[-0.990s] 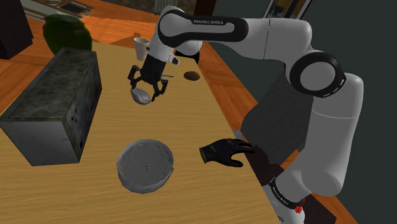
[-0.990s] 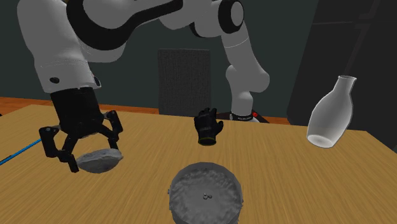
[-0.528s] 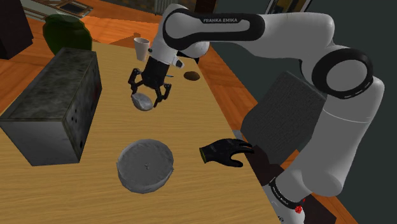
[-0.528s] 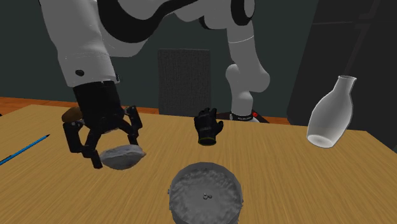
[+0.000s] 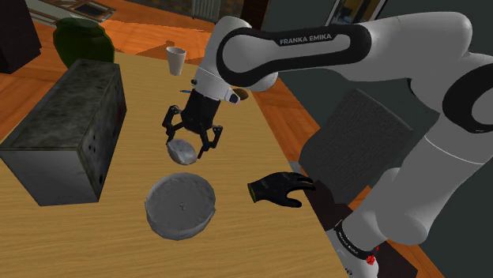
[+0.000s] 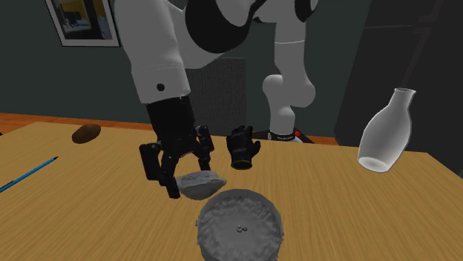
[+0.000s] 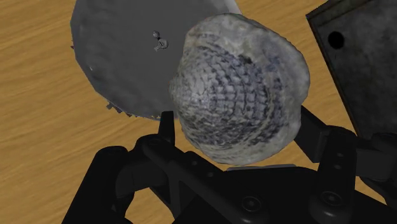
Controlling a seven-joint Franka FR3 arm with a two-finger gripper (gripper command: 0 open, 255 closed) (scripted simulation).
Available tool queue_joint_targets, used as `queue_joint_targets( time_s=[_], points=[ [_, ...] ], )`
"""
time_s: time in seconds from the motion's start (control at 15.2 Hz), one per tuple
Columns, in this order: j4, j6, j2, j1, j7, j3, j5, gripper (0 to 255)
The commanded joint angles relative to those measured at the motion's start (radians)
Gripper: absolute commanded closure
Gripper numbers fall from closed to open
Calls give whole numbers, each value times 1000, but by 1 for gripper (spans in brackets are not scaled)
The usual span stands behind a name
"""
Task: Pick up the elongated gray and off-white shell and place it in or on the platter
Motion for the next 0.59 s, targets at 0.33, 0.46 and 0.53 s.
queue_joint_targets(
  time_s=[0.33, 0.46, 0.53],
  points=[
    [-160, 91, -101, 48, 41, 49, 57, 255],
    [-174, 116, -89, 50, 32, 51, 60, 255],
    [-180, 128, -83, 51, 27, 51, 61, 255]
  ],
)
